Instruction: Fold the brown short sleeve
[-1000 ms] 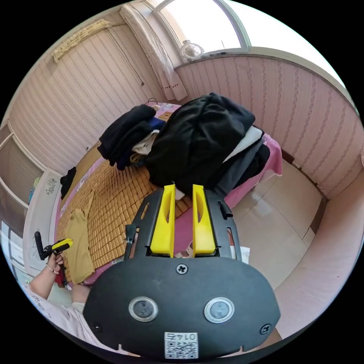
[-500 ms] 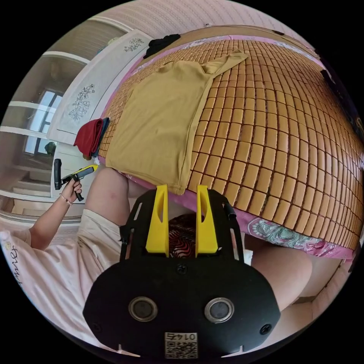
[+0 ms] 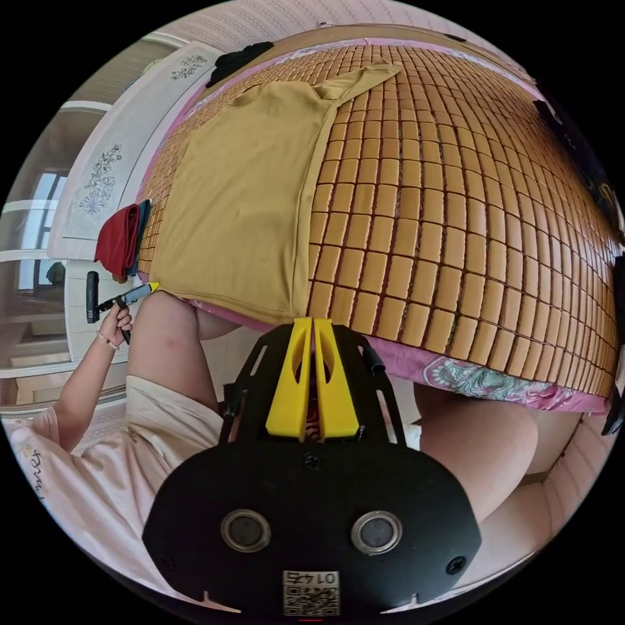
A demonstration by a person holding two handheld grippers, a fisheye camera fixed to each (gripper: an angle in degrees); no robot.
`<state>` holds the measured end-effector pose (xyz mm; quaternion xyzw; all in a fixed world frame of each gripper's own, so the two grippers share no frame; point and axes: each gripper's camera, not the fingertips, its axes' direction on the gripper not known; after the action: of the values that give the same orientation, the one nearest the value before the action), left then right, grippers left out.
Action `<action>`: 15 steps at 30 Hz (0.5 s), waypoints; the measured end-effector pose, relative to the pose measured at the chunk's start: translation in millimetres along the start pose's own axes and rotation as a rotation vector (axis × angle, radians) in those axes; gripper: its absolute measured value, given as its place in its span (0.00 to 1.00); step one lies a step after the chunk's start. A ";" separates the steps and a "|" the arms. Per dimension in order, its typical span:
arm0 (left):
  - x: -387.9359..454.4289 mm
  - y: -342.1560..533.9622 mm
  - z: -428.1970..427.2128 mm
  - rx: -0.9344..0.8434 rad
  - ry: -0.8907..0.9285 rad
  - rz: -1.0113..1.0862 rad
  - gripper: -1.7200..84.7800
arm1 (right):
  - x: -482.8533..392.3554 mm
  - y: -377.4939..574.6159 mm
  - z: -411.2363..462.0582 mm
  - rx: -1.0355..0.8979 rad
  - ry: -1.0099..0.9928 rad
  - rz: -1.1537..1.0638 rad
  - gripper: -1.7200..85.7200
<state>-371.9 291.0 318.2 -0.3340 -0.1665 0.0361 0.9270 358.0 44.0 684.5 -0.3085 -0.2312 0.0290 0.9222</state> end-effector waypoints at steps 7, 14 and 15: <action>-10.8 39.6 -37.1 0.098 0.061 0.035 0.03 | 23.4 29.1 -9.7 0.074 -0.113 0.057 0.06; -26.1 69.8 -46.1 0.114 0.089 0.004 0.03 | 56.1 43.5 28.5 0.022 -0.230 0.195 0.10; -27.0 75.9 -48.4 0.116 0.092 0.005 0.03 | 63.5 48.4 32.2 0.022 -0.222 0.247 0.09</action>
<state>-377.8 315.6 227.7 -0.2813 -0.1206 0.0327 0.9514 404.7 113.4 704.9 -0.3193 -0.2919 0.1786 0.8837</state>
